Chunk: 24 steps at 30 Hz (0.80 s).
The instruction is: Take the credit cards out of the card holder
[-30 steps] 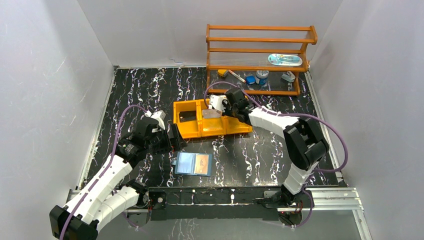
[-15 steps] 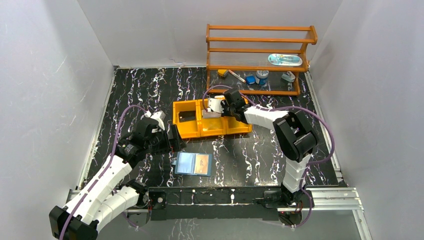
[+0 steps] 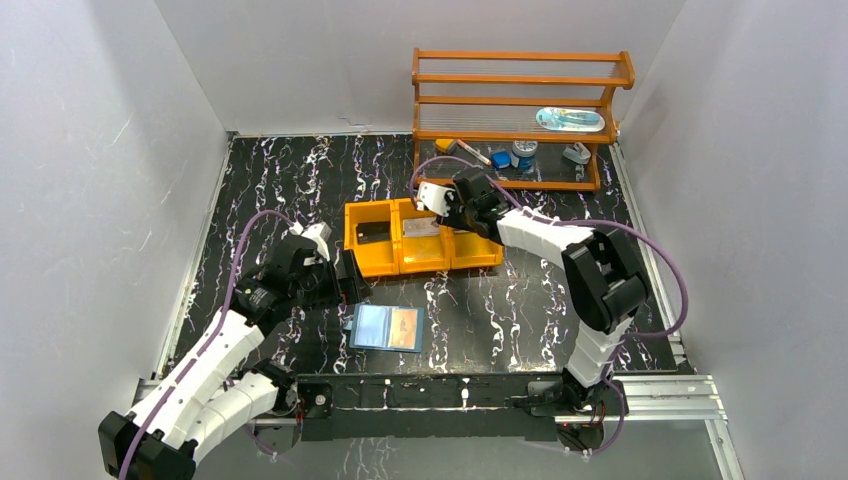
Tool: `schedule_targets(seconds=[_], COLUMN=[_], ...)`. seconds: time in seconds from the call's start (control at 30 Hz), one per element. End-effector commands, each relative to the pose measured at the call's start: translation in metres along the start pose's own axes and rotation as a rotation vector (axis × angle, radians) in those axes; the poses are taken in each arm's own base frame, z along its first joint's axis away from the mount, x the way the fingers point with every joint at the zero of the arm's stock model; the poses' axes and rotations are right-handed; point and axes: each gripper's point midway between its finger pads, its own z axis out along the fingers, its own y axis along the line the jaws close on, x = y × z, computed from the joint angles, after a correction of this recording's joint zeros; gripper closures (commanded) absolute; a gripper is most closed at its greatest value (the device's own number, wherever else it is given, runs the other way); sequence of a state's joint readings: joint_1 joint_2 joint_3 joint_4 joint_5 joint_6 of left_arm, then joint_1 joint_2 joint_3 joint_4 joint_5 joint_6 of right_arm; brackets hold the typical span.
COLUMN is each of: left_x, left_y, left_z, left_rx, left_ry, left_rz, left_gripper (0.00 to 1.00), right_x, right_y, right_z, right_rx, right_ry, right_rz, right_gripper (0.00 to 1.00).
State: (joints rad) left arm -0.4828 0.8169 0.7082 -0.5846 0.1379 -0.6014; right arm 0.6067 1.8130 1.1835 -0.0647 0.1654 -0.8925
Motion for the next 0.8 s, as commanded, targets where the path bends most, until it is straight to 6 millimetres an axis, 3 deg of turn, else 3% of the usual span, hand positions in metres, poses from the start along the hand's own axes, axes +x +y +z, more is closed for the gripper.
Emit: schedule_targets(seconds=[0.0,0.17,0.27,0.37,0.43,0.5,0.6,0.77], left_x=[-0.001,0.011,0.02,0.027,0.032,0.038,0.045,0.052], left_y=[-0.005,0.007,0.015,0.019,0.018,0.017,0.02,0.022], left_z=[-0.002,0.009,0.018,0.026,0.031,0.035,0.04,0.048], left_rx=[0.018,-0.041,-0.085,-0.097,-0.082,-0.071,-0.076,-0.076], left_ry=[0.01,0.062,0.109,0.147,0.173,0.197,0.224,0.251], left_rz=[0.005,-0.049,-0.072,-0.08,-0.081,-0.086,-0.106,-0.126], left_gripper=[0.02,0.02,0.02,0.02,0.03,0.04,0.09,0.15], right_x=[-0.026,-0.047,-0.074,-0.094,-0.1,-0.117,-0.139,-0.135], right_y=[-0.034,-0.047,-0.033,0.005,0.052,0.095,0.141,0.201], right_z=[-0.032,-0.062,-0.093,-0.113,-0.12,-0.131,-0.143,-0.14], right_rx=[0.089,0.116,-0.003,-0.21,-0.424,-0.625,-0.647,-0.561], right_ry=[-0.12,-0.206,-0.301,-0.306,-0.229,-0.213,-0.224,-0.031], right_rz=[0.11,0.32,0.692,1.158,1.424,1.541,1.602,1.703], right_gripper=[0.44,0.41,0.4,0.41,0.42,0.44,0.43,0.49])
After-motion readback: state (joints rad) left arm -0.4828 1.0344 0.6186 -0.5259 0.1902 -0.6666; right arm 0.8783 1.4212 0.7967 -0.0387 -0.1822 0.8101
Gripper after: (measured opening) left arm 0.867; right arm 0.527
